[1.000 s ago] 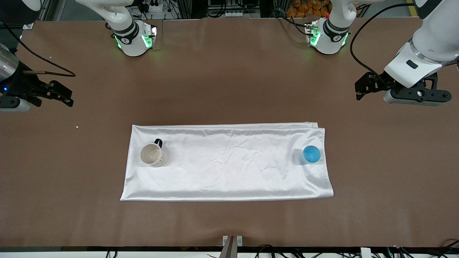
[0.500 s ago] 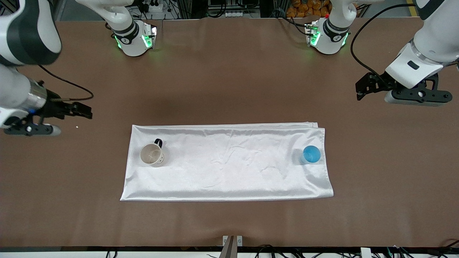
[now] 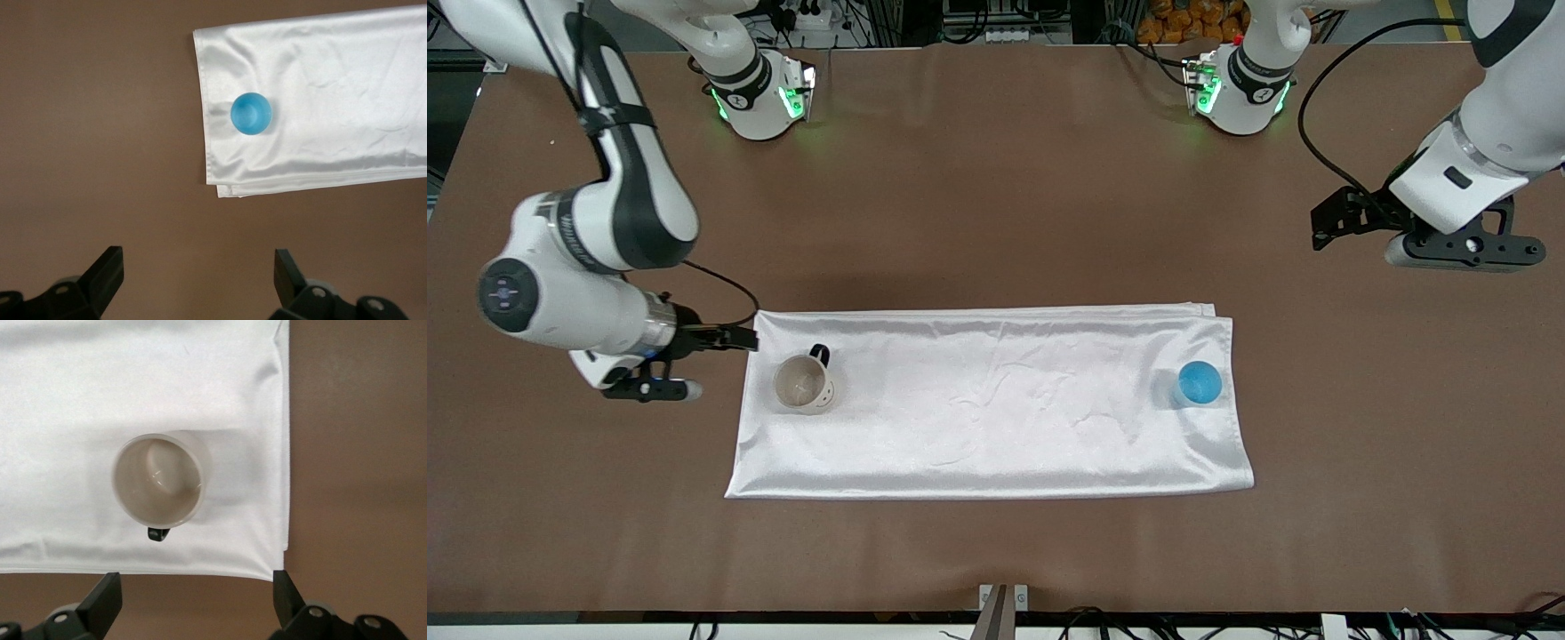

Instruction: Place blue cup into white mug on table

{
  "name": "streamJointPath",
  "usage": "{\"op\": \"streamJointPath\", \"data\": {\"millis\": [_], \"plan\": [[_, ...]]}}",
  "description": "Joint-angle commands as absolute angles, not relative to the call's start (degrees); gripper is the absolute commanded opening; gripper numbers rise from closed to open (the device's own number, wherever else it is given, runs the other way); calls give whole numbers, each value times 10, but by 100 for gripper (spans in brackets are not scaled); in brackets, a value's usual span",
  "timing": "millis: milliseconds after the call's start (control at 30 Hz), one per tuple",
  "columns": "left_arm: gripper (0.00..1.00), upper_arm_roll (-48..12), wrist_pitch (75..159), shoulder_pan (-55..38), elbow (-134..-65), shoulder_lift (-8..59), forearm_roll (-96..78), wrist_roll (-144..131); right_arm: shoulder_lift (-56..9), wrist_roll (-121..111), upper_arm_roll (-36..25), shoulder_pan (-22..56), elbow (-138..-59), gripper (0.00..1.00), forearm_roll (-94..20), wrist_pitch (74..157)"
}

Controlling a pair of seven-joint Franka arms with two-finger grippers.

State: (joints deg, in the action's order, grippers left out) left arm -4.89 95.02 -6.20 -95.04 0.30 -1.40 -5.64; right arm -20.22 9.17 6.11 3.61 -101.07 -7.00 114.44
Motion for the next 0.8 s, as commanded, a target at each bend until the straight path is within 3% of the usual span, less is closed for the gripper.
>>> {"op": "streamJointPath", "data": {"millis": [0,367,767], "plan": [[100,-53,961,-72,-940,25,-10,-61,-208,119,61,55,-1024,100,-76,1171],[100,-66,1029,-104,-942,78,20,-68,-226,120,60,69,-1024,100,-76,1180],[100,-69,1138,-110,-945,161,25,-78,-241,119,60,90,-1089,100,-74,1286]]}}
